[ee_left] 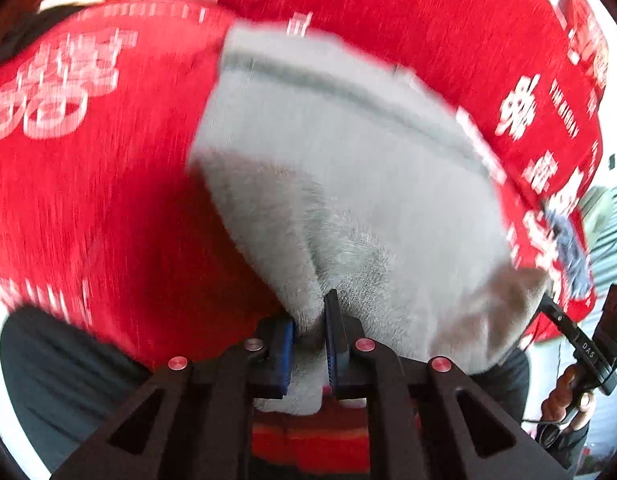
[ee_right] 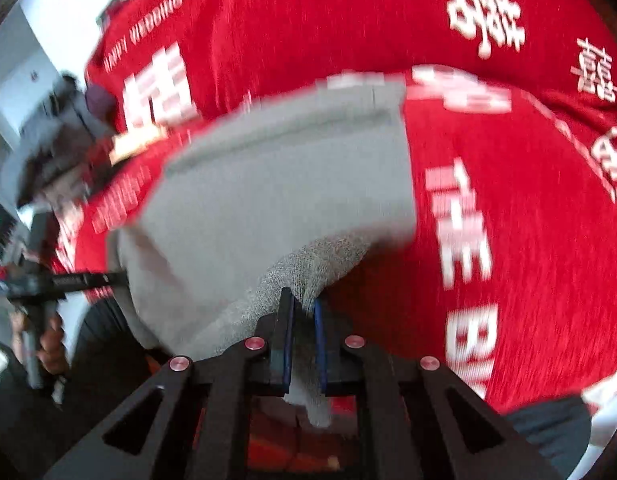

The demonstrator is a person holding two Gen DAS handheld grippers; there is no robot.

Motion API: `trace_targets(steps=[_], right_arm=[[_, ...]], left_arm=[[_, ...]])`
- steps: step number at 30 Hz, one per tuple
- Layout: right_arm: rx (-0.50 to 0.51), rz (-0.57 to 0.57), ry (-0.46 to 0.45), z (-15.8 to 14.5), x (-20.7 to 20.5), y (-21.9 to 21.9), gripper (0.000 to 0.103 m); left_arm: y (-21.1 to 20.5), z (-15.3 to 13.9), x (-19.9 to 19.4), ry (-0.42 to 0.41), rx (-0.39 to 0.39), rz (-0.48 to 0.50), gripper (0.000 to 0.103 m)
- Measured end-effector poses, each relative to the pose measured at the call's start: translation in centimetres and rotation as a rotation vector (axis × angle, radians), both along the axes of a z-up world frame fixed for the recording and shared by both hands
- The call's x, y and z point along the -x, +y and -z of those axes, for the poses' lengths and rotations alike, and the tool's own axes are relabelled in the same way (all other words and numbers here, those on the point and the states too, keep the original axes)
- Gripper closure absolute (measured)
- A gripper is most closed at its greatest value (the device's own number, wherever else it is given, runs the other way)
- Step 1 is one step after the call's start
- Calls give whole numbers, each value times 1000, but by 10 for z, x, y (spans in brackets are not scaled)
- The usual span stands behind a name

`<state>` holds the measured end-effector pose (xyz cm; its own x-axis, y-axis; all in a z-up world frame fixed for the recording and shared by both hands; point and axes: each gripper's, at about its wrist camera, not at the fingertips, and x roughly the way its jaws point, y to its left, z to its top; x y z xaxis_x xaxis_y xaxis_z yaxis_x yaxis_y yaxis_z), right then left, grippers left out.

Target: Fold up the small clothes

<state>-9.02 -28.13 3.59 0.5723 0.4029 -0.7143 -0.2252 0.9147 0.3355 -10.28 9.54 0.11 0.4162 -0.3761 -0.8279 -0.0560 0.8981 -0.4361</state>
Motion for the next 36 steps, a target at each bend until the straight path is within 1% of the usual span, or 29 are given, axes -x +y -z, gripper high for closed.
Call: trace_targets(steps=[2, 3, 4, 6, 8, 9, 10, 11, 12, 13, 14, 15, 16, 17, 19, 23, 24, 25, 27, 30, 31, 32, 33, 34, 35, 36], right_arm=[[-22, 39, -23, -6, -22, -4, 93], [-37, 53, -19, -6, -35, -5, 93], [-52, 63, -10, -3, -52, -6, 93], [-33, 78, 13, 8, -70, -7, 93], [-11, 76, 67, 22, -82, -7, 93], [-6, 73, 95, 30, -86, -8, 93], [-9, 72, 120, 36, -86, -9, 89], [-23, 75, 128, 40, -84, -11, 88], [-36, 74, 129, 41, -82, -16, 88], [-48, 68, 128, 42, -75, -20, 77], [-49, 63, 126, 43, -69, -22, 58], [-47, 56, 118, 42, -62, -23, 49], [-47, 42, 100, 39, -53, -23, 43], [-38, 32, 88, 38, -48, -23, 43], [-6, 22, 79, 38, -42, -20, 43], [-27, 8, 99, 38, -48, -14, 43], [-29, 14, 111, 40, -49, -14, 43], [-48, 22, 123, 41, -49, -15, 43], [-78, 26, 127, 40, -45, -20, 43], [-93, 15, 136, 44, -40, -23, 43], [-95, 11, 145, 46, -41, -22, 44], [-93, 3, 158, 48, -43, -19, 47], [-94, -11, 160, 49, -45, -15, 49], [-98, -26, 157, 48, -45, -11, 55], [-95, -43, 153, 47, -47, -6, 65], [-82, -52, 150, 47, -48, -2, 71]], left_arm=[[7, -10, -28, -50, 7, -12, 89], [7, -12, -45, -58, 3, -23, 89], [11, -13, -62, -54, 2, -32, 89], [12, -4, -85, -27, 1, -47, 89], [20, 11, -96, 33, 16, -58, 87], [23, 17, -97, 54, 43, -63, 79], [24, 16, -95, 48, 79, -69, 79], [29, 16, -89, 42, 103, -74, 79], [34, 16, -80, 43, 124, -72, 70], [36, 16, -70, 44, 136, -68, 40], [37, 15, -64, 40, 149, -66, 21], [40, 14, -53, 28, 129, -87, 0], [41, 11, -43, -3, 95, -120, 0], [42, 9, -36, -22, 77, -121, 0], [42, 12, -31, -14, 77, -93, 1], [29, 18, -43, 13, 82, -63, 1], [23, 17, -47, 8, 79, -49, 4], [17, 15, -49, 4, 80, -30, 13], [4, 14, -53, 15, 73, 29, 19], [-3, 16, -54, 17, 35, 54, 19], [-2, 18, -55, 21, 34, 55, 21], [-1, 18, -55, 18, 35, 48, 21], [0, 16, -55, 13, 41, 41, 28], [1, 15, -56, 11, 50, 38, 38], [2, 15, -57, 20, 55, 44, 58], [3, 17, -58, 36, 55, 49, 73]])
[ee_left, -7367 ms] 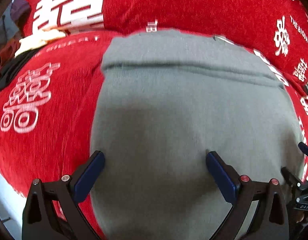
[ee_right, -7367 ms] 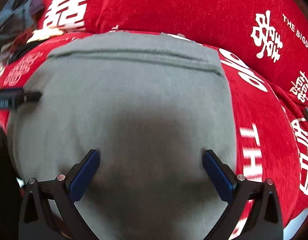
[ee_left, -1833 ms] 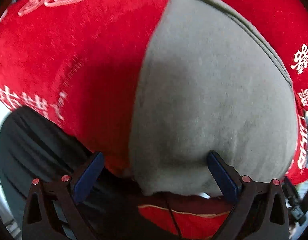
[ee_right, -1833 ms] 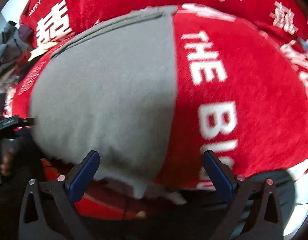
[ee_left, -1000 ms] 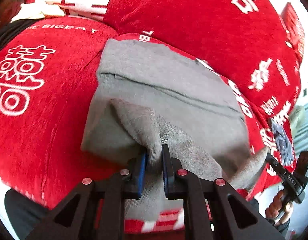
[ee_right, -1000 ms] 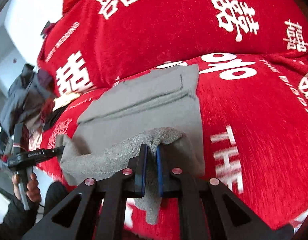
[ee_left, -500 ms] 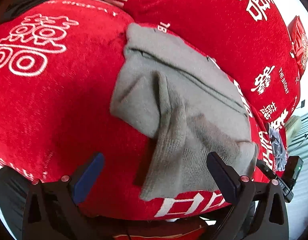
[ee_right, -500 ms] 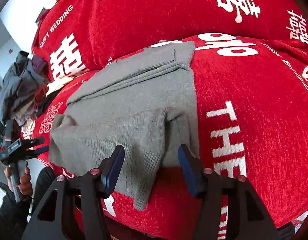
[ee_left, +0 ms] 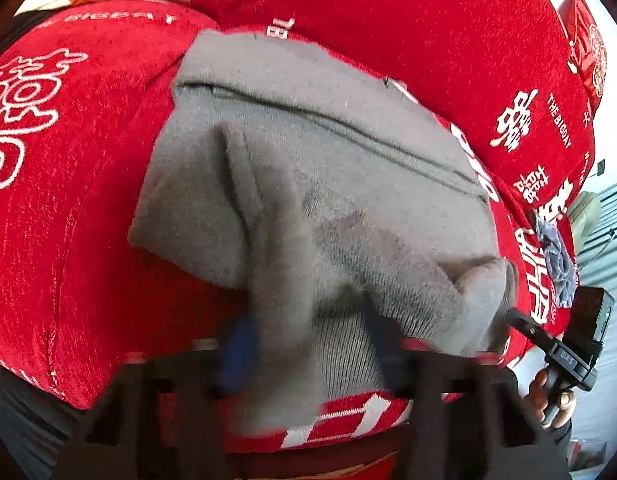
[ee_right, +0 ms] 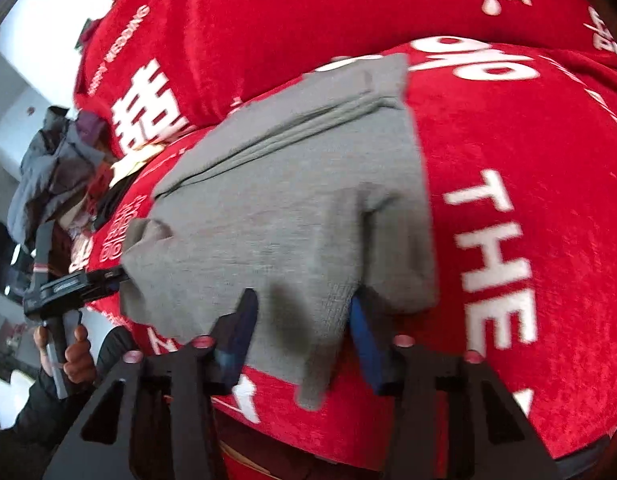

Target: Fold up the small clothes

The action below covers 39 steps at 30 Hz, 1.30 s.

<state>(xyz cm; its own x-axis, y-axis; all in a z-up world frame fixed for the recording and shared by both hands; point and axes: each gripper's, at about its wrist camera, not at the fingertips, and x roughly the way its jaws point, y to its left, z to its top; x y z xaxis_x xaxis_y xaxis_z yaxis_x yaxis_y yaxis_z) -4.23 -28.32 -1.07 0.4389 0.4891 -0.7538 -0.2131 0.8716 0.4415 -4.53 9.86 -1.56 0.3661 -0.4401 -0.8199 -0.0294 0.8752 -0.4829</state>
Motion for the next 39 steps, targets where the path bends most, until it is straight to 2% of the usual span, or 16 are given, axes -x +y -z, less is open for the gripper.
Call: trace_targets(steps=[1, 2, 4, 7, 11, 16, 21, 24, 31, 36, 39], right_arm=[[33, -4, 2, 1, -3, 5, 87], [68, 0, 17, 4, -6, 9, 95], [62, 11, 28, 5, -7, 8, 95], [-24, 7, -23, -14, 5, 1, 96], [-103, 1, -102, -47, 11, -7, 96], [-194, 22, -193, -84, -1, -11, 96], [-227, 81, -225, -107, -34, -10, 96], [-240, 127, -222, -117, -64, -11, 96], [-193, 180, -213, -132, -141, -3, 96], [-139, 228, -139, -109, -203, 3, 96], [-101, 253, -72, -81, -240, 4, 96]], left_arm=[[3, 2, 0, 11, -1, 4, 82], [4, 3, 0, 15, 2, 6, 83], [7, -1, 4, 8, -1, 3, 92], [10, -19, 17, -54, -13, -3, 92], [20, -48, 27, -132, 29, -28, 92], [32, -76, 14, -202, 62, -87, 92], [35, -101, -24, -251, 72, -128, 92], [37, -110, -53, -252, 70, -160, 92], [37, -126, -119, -253, 41, -179, 92], [32, -113, -178, -221, 7, -179, 92], [28, -83, -219, -151, -14, -184, 92]])
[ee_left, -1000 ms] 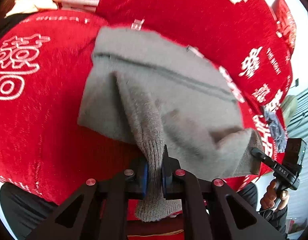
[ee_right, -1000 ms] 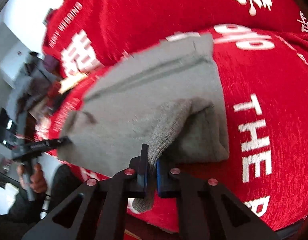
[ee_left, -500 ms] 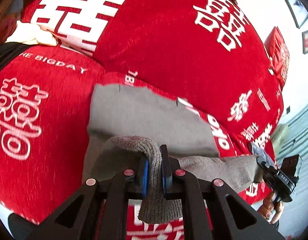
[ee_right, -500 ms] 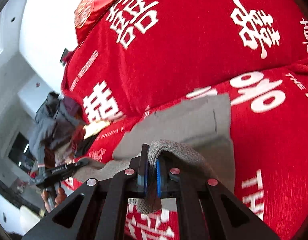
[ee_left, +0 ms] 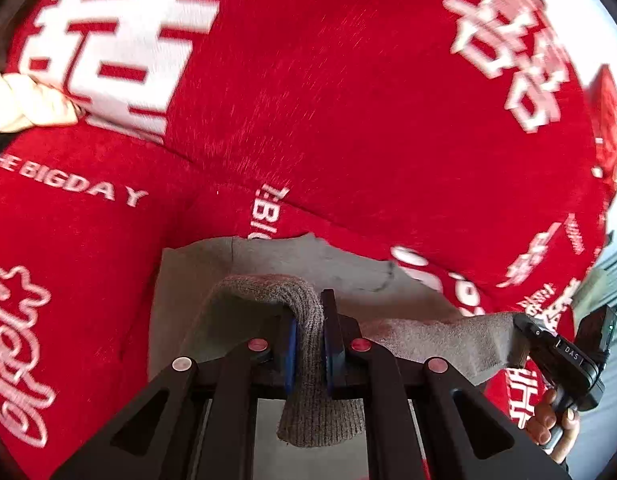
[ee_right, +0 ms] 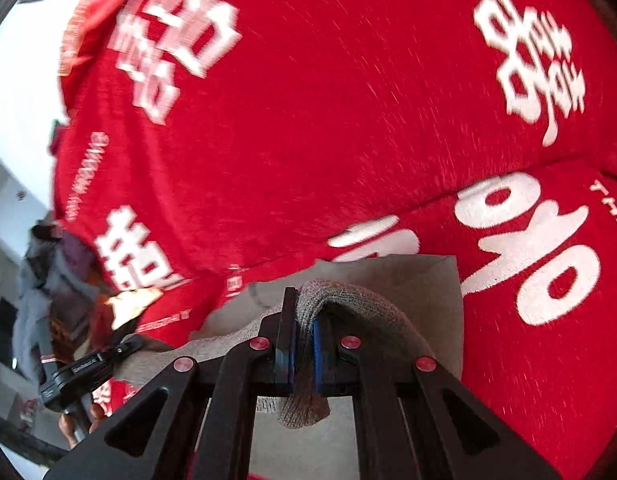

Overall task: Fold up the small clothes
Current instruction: 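Fold the held hem over the body toward the collar and open both grippers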

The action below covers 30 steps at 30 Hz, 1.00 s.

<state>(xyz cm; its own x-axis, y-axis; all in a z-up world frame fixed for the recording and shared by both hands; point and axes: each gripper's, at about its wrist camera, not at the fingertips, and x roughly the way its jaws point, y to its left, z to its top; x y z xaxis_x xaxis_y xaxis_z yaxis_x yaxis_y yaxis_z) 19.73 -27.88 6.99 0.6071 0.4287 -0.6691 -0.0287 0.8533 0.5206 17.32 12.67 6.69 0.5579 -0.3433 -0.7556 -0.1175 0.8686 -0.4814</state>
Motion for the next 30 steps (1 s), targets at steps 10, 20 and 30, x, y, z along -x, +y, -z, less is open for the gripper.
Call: trace_targets(steps=[10, 20, 30], right_arm=[[-16, 39, 227, 87, -73, -10, 92], [-129, 120, 162, 68, -54, -37, 41], [171, 7, 32, 25, -12, -2, 20]], left_arm=[[20, 86, -66, 220, 154, -49, 90], [41, 74, -63, 237, 312, 8, 90], [12, 9, 6, -44, -87, -2, 91]])
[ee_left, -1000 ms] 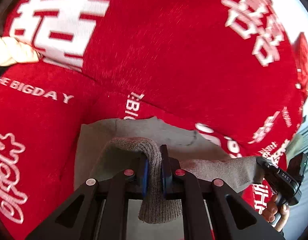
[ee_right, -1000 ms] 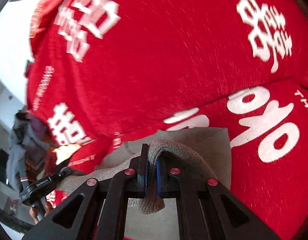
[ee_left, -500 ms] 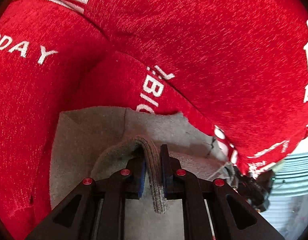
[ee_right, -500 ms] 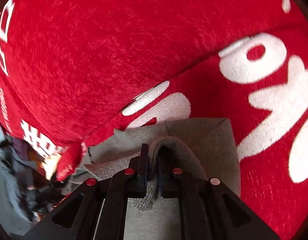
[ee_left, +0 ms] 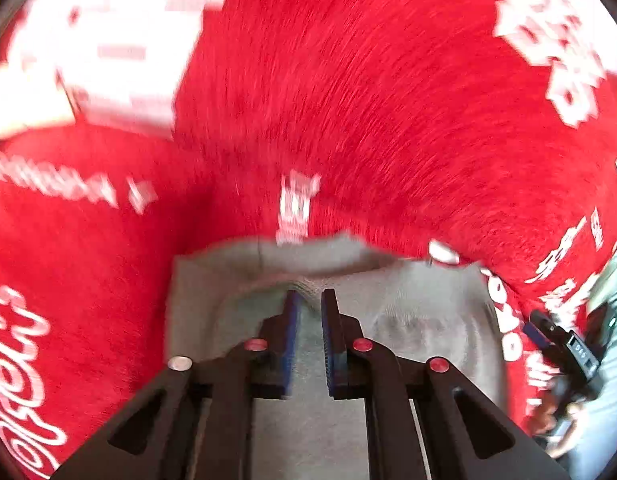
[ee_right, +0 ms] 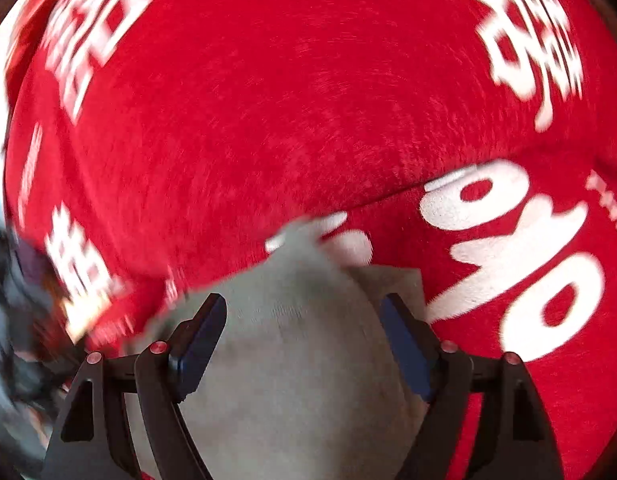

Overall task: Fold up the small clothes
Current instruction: 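Fold the held hem over the body toward the collar and open both grippers, then smooth the folded sweatshirt with both open grippers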

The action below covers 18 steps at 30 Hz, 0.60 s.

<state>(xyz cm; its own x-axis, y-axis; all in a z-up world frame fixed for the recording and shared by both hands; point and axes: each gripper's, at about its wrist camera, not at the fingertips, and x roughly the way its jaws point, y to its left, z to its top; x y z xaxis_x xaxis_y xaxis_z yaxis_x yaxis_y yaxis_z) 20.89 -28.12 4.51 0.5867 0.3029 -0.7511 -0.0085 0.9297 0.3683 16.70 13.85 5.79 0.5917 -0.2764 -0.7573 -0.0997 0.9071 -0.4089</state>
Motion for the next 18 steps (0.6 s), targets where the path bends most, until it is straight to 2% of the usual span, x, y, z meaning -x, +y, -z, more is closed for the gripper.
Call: trace_targets(steps=[2, 3, 4, 5, 6, 9, 11, 12, 15, 18], right_arm=[[49, -35, -4, 3, 14, 10, 20], [58, -46, -3, 6, 18, 12, 20], [70, -62, 0, 10, 23, 16, 20], [83, -71, 3, 12, 26, 20, 20], [103, -85, 4, 14, 28, 25, 20], [158, -109, -4, 15, 29, 35, 20], [195, -117, -8, 13, 22, 42, 20], [211, -114, -6, 14, 16, 46, 20], [255, -136, 36, 21, -12, 67, 20], [299, -178, 88, 36, -39, 91, 20]], left_arm=[[-5, -8, 23, -81, -67, -37, 90], [-7, -7, 31, -98, -116, -83, 78], [-8, -3, 34, -63, -167, -132, 20], [-7, 0, 33, 11, -208, -165, 0], [-5, -1, 34, 41, -233, -189, 2], [-6, -12, 41, -42, -239, -204, 2], [-13, -16, 40, -74, -208, -175, 2], [-21, -14, 33, -75, -165, -129, 2], [-47, -1, 4, -18, -133, -50, 2], [-73, 24, -40, 60, -155, 31, 2]])
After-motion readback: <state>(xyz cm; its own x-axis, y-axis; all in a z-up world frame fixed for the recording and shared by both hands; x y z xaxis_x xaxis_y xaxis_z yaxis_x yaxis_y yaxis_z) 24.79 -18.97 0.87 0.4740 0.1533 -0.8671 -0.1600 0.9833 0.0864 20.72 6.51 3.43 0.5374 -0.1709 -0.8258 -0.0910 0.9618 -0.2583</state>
